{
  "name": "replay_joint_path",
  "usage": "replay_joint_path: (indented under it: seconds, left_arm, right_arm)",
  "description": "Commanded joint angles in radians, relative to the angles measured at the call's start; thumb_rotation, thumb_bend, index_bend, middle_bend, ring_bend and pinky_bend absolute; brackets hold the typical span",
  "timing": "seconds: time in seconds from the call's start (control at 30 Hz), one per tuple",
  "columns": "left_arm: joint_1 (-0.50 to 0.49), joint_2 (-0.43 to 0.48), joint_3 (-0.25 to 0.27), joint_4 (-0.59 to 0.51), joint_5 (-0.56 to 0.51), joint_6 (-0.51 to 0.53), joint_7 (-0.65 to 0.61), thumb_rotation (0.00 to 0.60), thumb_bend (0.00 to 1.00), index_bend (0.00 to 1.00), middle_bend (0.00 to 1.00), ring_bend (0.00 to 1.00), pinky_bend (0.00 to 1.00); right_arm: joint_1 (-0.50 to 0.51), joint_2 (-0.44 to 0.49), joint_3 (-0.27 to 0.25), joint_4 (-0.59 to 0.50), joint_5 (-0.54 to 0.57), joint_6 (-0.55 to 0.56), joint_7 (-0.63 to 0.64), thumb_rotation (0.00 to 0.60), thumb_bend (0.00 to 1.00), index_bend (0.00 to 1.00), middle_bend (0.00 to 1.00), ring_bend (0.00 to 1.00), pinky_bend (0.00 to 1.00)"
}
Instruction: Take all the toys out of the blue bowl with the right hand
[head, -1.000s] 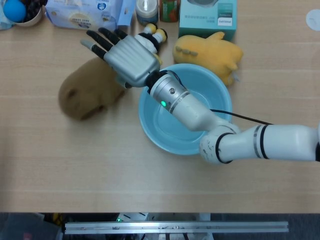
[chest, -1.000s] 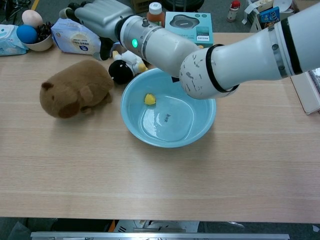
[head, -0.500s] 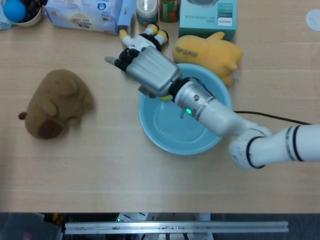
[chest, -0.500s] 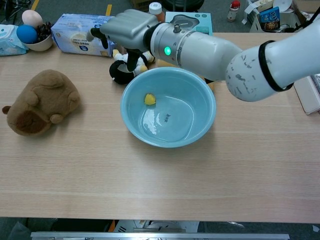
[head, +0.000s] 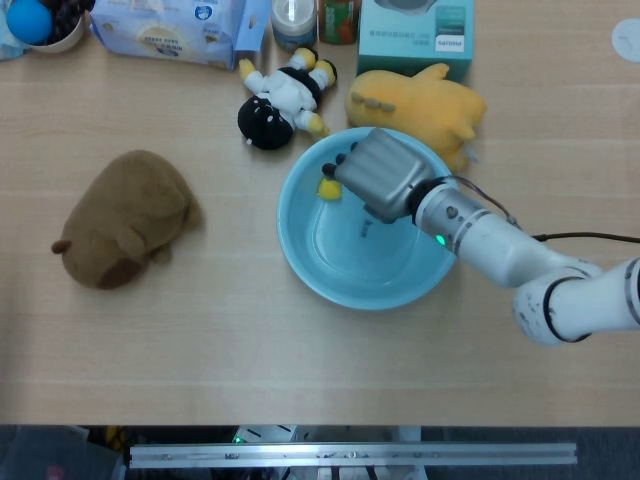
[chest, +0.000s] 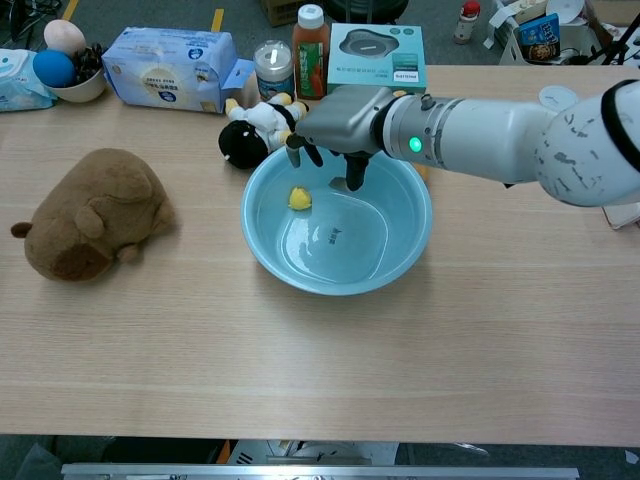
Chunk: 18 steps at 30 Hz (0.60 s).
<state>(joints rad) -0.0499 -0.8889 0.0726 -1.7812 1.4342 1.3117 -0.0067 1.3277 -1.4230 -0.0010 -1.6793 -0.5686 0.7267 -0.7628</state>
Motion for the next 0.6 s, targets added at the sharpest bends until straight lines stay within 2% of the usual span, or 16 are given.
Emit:
replay_joint_path:
  seconds: [0.03,0.27,0.6]
  left_arm:
    - [0.000,-0.002,0.000,0.004,0.001,-0.001,-0.004,0.600,0.42,0.10,0.08,0.05,0.13]
    - [0.001,-0.005,0.001,0.012,0.001,-0.002,-0.013,0.600,0.42,0.10,0.08,0.05,0.13]
    - [-0.004,-0.011,-0.001,0.016,0.008,-0.005,-0.018,0.600,0.42,0.10,0.08,0.05,0.13]
  right_arm:
    - [0.022,-0.010,-0.030,0.009,0.040,-0.004,-0.018,0.600,0.35,0.26,0.37,0.36,0.66]
    - [0.061,-0.053,-0.075,0.038,0.122,0.025,-0.061,0.600,0.36,0.26,0.33,0.34,0.66]
    - [0.115,-0.175,-0.081,0.136,0.256,0.064,-0.119,0.600,0.35,0.19,0.30,0.30,0.66]
